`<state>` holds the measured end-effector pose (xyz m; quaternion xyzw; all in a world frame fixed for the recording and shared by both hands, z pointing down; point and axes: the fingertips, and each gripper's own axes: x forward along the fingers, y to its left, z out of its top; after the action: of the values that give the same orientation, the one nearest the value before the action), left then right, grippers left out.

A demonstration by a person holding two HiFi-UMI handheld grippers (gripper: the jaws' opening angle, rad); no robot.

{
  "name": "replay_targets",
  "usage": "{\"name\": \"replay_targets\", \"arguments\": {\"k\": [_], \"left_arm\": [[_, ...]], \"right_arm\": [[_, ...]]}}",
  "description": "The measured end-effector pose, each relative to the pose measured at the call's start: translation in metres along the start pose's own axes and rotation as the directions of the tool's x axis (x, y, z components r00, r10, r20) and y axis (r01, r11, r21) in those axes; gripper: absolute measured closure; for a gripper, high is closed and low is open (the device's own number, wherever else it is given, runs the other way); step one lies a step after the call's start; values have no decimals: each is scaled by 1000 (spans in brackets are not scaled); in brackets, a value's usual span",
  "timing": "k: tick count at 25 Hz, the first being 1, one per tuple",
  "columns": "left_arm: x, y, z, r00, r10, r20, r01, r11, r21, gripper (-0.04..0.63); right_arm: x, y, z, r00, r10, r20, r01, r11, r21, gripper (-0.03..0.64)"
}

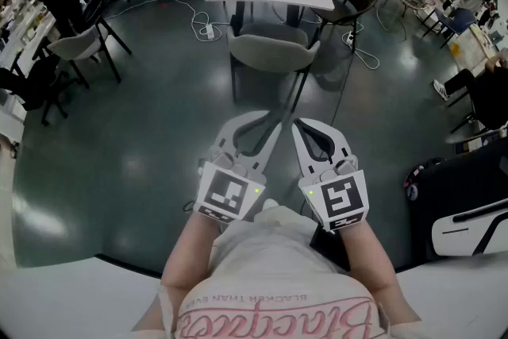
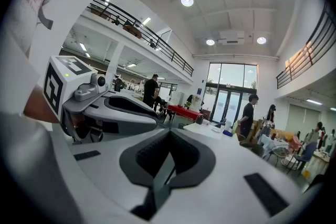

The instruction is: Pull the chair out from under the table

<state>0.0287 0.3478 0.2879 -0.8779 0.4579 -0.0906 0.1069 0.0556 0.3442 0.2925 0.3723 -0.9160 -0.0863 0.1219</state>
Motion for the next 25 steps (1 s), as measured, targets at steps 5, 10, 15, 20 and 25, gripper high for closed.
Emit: {"name": "replay_targets", "arguments": {"k": [5, 10, 15, 20, 25], "left_arm": [[11, 10, -7, 1000, -3, -12, 3, 1000, -5, 545], [29, 25, -11, 1000, 12, -29, -12, 1000, -16, 545], [55, 43, -17, 997, 52, -48, -54, 998, -41, 545], [81, 52, -26, 994, 75, -80, -78, 996, -38, 545], [100, 62, -37, 991, 94, -100, -99, 994, -50, 545]], "right_arm": [[14, -9, -3, 1000, 4, -2, -4, 1000, 1, 614], [32, -24, -7, 1000, 18, -9, -18, 1000, 10, 614], [52, -47, -14, 999, 42, -11, -42, 999, 7, 614], [67, -74, -23, 998, 65, 0, -65, 997, 48, 614], [82, -92, -30, 996, 86, 3, -86, 996, 39, 614]]}}
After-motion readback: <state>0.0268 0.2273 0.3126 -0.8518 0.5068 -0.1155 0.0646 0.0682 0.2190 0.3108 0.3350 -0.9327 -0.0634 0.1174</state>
